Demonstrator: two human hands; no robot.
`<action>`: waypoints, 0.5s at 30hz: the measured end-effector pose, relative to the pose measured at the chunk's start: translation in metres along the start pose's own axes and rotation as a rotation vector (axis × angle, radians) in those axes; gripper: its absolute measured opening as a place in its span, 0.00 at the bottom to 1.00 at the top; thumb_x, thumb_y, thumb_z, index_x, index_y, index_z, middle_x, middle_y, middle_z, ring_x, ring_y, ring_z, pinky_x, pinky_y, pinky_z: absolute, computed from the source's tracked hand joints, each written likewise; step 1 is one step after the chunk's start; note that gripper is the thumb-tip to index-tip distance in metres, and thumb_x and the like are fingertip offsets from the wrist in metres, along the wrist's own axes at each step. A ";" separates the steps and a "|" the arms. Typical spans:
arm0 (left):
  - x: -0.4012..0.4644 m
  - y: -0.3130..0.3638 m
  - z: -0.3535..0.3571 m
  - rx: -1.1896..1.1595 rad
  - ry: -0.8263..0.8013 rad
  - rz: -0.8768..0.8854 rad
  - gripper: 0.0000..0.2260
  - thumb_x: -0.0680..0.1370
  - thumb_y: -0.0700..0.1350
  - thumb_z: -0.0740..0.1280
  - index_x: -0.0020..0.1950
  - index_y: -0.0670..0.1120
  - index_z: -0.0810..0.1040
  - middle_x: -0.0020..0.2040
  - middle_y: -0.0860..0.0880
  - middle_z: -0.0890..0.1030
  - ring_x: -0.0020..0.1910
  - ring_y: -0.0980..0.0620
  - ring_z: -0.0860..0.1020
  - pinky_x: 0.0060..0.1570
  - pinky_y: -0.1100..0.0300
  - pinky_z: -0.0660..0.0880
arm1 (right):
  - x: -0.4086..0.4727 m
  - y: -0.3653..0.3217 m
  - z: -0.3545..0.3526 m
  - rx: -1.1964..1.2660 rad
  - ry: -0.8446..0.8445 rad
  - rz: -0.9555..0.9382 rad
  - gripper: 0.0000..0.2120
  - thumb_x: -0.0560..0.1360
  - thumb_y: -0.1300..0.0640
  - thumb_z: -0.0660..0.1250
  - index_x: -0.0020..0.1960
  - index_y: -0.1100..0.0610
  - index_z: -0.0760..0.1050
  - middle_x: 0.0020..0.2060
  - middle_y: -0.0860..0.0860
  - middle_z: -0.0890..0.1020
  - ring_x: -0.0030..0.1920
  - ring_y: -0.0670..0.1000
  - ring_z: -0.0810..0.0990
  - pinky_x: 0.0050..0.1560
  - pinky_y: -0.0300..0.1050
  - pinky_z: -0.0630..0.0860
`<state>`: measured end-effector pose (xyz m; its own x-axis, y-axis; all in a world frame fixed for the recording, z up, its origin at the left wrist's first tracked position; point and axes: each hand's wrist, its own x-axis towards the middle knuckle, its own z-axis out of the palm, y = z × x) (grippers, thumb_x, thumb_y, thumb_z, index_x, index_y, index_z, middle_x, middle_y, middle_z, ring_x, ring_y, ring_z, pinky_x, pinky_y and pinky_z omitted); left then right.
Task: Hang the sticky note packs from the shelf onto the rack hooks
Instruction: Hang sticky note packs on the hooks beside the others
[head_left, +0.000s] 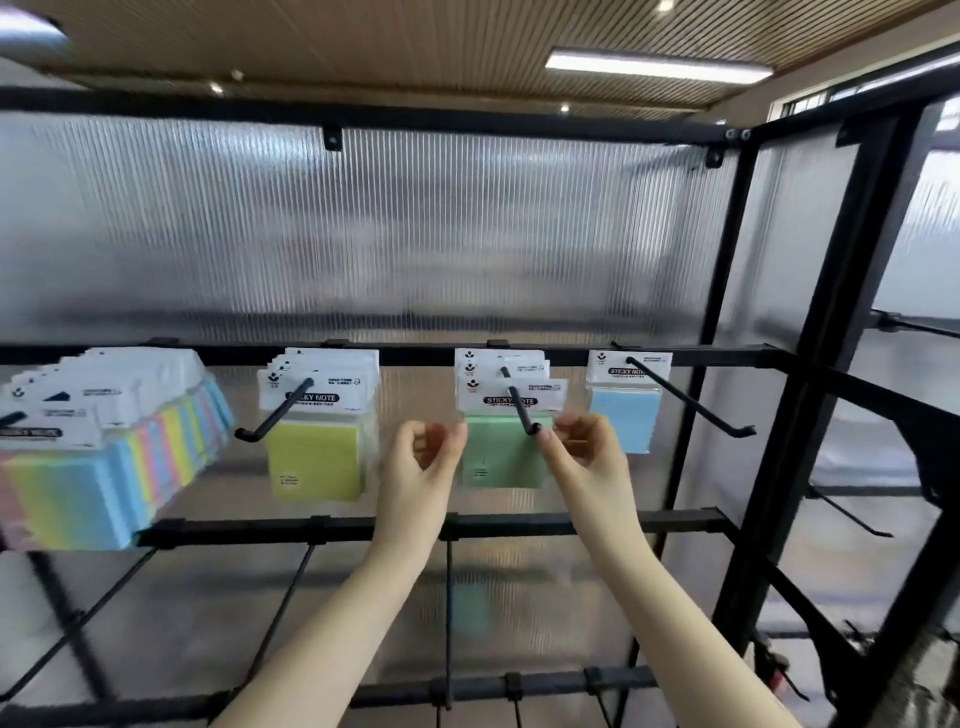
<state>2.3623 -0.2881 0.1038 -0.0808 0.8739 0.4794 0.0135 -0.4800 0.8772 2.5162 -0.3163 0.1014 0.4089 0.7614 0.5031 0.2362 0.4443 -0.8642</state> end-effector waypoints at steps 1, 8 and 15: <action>0.001 -0.003 0.001 0.031 -0.001 -0.006 0.06 0.76 0.48 0.67 0.46 0.47 0.74 0.42 0.53 0.78 0.37 0.70 0.75 0.41 0.77 0.69 | 0.002 0.003 0.001 -0.017 -0.007 0.006 0.07 0.74 0.53 0.70 0.48 0.48 0.72 0.42 0.45 0.78 0.40 0.37 0.76 0.44 0.28 0.71; 0.004 -0.011 0.011 0.151 -0.013 -0.112 0.05 0.78 0.46 0.65 0.48 0.45 0.73 0.42 0.54 0.77 0.41 0.64 0.73 0.37 0.78 0.67 | 0.008 0.023 0.000 -0.110 -0.012 0.074 0.06 0.76 0.54 0.68 0.49 0.53 0.72 0.44 0.48 0.78 0.44 0.44 0.77 0.41 0.27 0.70; -0.008 -0.025 0.001 0.283 0.025 -0.217 0.03 0.79 0.45 0.63 0.49 0.46 0.72 0.43 0.56 0.75 0.41 0.62 0.73 0.35 0.75 0.67 | -0.010 0.037 -0.003 -0.157 -0.043 0.258 0.06 0.79 0.53 0.63 0.45 0.54 0.70 0.40 0.51 0.78 0.43 0.53 0.78 0.46 0.49 0.76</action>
<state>2.3641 -0.2831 0.0781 -0.1361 0.9494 0.2829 0.2686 -0.2395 0.9330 2.5234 -0.3096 0.0645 0.4362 0.8604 0.2637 0.2637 0.1580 -0.9516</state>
